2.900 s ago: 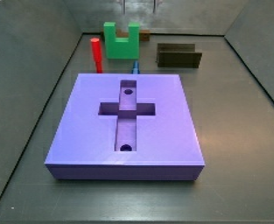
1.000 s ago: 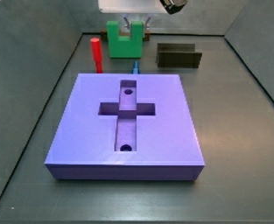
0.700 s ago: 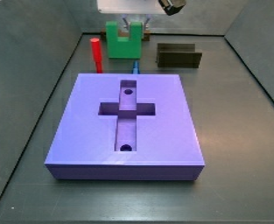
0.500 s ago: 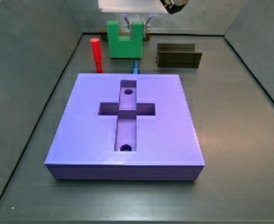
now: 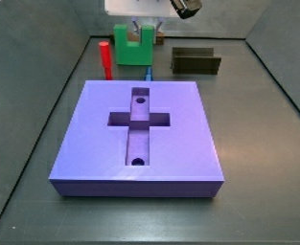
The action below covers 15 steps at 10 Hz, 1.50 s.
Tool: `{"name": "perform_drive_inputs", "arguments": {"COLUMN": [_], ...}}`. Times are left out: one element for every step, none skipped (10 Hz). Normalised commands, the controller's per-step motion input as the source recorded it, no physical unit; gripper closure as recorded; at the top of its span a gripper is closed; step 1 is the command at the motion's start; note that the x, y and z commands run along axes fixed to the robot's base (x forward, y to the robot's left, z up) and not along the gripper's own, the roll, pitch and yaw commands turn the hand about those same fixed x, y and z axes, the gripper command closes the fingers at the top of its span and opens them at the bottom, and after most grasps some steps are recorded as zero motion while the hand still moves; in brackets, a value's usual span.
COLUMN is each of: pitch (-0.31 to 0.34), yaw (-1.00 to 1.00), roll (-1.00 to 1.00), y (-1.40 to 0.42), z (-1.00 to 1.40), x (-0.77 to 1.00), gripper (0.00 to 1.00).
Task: Pick up the green object. Move up. Move to above the board. Insert the green object.
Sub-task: Move up, then move to above the board.
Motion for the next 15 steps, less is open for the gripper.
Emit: {"name": "perform_drive_inputs", "arguments": {"pitch": [0.0,0.003,0.027,0.01,0.0,0.045,0.051,0.042,0.073,0.094,0.08,0.05,0.24,0.232,0.201], "yaw": [0.0,0.0,0.01,0.0,0.0,0.0,0.0,0.0,0.0,0.0,0.01,0.0,-0.04,-0.02,-0.01], "roll": [0.0,0.0,0.01,0.03,0.0,0.0,0.03,0.03,0.01,0.0,0.01,0.01,0.1,0.12,0.13], "y": [0.0,0.0,0.0,-0.01,0.0,0.0,0.0,-0.01,0.0,0.0,0.0,0.0,-1.4,-1.4,-1.4], "z": [0.83,0.84,0.64,0.43,1.4,1.4,1.4,1.4,1.4,0.83,0.42,0.19,0.21,0.19,0.19], "x": [0.0,-0.02,-0.08,-0.06,0.0,-0.01,-0.02,0.03,0.07,0.04,0.03,0.04,-0.02,-0.02,-0.02], "gripper": [1.0,1.0,1.0,1.0,1.0,1.0,1.0,1.0,1.0,1.0,1.0,1.0,1.0,1.0,1.0]}}
